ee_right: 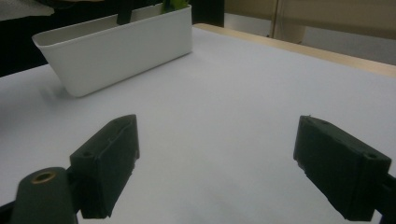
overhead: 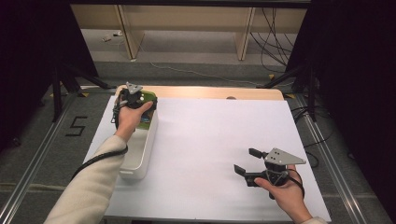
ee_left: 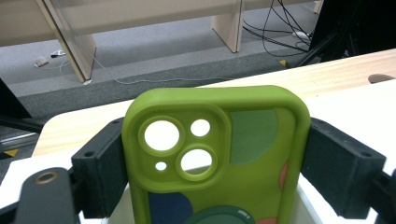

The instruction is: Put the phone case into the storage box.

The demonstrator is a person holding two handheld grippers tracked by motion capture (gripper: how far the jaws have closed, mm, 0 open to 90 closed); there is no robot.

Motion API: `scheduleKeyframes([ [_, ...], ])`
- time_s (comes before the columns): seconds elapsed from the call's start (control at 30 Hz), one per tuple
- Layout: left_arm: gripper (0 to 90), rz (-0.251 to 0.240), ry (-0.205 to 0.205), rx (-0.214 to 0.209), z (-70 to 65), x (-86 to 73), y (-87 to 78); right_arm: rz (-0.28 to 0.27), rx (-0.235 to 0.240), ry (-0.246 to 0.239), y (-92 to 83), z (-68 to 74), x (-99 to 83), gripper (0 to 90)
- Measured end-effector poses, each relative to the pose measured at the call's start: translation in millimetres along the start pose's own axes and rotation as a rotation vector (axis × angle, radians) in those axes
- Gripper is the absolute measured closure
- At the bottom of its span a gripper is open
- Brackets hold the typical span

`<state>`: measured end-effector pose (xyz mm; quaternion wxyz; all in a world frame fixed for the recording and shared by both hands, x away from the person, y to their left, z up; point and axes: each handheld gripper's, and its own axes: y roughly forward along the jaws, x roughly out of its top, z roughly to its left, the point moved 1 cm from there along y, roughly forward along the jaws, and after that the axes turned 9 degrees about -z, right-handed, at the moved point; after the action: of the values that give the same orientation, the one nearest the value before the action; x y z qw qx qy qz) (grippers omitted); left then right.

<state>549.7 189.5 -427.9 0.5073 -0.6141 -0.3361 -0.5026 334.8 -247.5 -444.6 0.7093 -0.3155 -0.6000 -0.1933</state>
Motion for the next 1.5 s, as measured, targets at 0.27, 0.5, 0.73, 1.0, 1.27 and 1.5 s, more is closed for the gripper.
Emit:
scheduleKeyframes([
  [0.27,15.5,0.005,0.005,-0.007,0.8,0.5,-0.2,0.002,-0.001,0.0,-0.1,-0.1,-0.1,15.6],
  [0.5,15.2,0.008,0.01,-0.015,1.5,1.1,0.4,0.002,-0.003,0.0,-0.1,-0.3,-0.1,15.6],
  [0.73,12.6,0.023,0.027,-0.011,0.6,0.7,0.8,0.002,-0.002,0.0,-0.1,-0.3,-0.2,15.6],
  [1.0,6.4,0.029,0.039,-0.003,1.9,-0.8,1.0,0.003,-0.002,0.0,0.0,-0.2,-0.3,15.6],
  [1.27,0.0,0.029,0.056,-0.005,1.1,1.0,1.0,0.003,0.001,-0.001,0.3,0.1,-0.4,15.6],
  [1.5,0.0,0.027,0.058,0.0,1.0,3.0,-0.4,0.003,0.001,0.0,0.2,0.1,-0.3,15.6],
])
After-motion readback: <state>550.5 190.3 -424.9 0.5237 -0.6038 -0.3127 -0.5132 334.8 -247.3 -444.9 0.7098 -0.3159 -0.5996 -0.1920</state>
